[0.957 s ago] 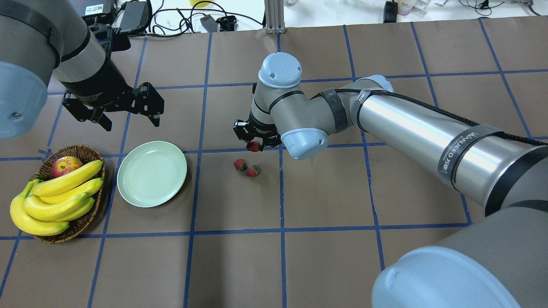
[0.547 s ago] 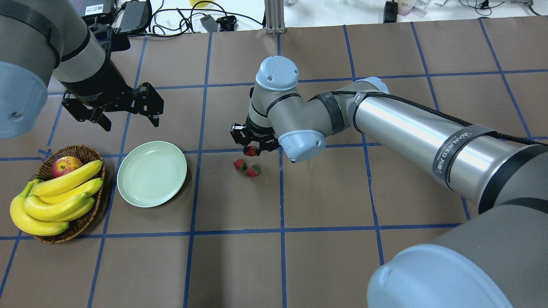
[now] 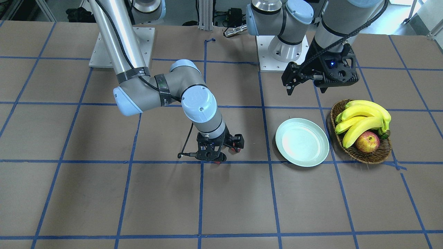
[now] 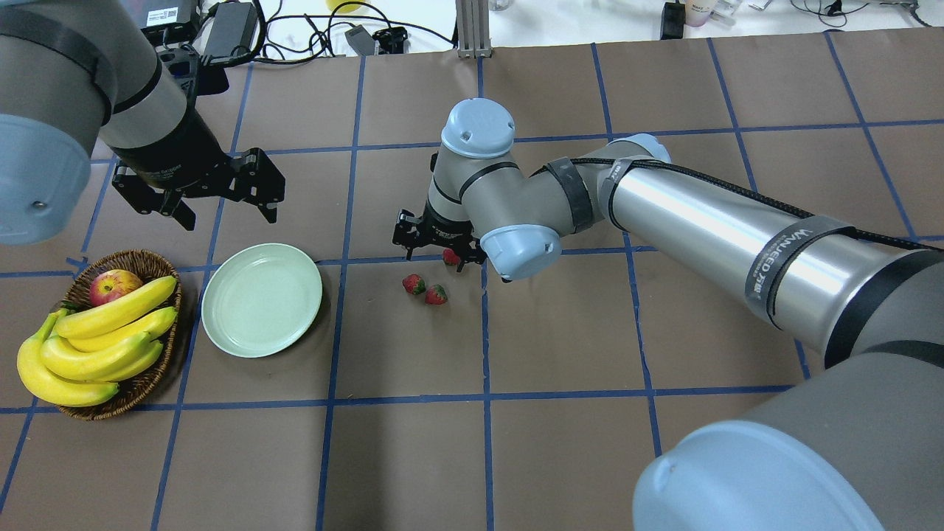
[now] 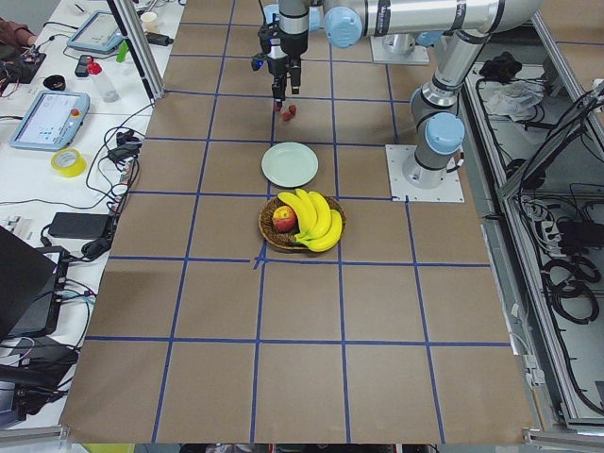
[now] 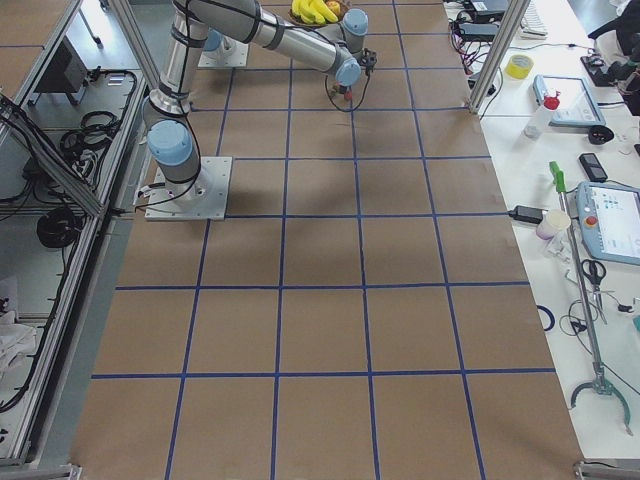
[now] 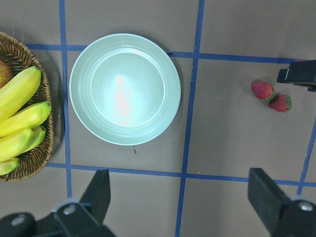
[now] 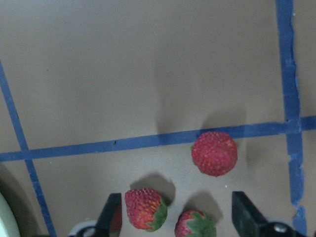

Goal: Collect all strawberries into plate

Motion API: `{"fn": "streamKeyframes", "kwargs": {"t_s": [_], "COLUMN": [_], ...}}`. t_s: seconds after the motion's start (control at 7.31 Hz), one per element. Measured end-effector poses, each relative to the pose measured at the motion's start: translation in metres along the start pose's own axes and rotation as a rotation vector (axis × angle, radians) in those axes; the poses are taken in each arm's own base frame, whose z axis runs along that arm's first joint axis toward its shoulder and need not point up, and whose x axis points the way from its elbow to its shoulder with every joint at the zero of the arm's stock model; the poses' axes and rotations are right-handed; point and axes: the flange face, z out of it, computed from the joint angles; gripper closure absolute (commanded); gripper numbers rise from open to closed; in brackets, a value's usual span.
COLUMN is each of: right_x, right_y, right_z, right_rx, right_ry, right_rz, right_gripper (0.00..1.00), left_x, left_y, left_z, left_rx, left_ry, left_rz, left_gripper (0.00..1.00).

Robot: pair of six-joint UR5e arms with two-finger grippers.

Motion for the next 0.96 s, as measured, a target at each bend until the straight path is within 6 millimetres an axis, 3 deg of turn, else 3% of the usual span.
{"fn": "streamKeyframes", "kwargs": {"t_s": [0.68, 0.96], "right_x": [0.001, 0.002], "right_y": [0.0, -0.002], "right_z": [-0.006, -0.022], "right_rx": [0.016, 0.037], "right_ry": [0.024, 0.043], "right_rz": [-0.009, -0.03], "right_gripper": [0.0, 0.0], "left_x": [-0.001, -0.001], "left_y": [-0.003, -0.005], "left_z": [0.001, 0.004], "left_rx": [-0.003, -0.015], "left_ry": [0.001, 0.006], "left_rz": [0.009, 0.007], "left_gripper": [0.0, 0.0]}}
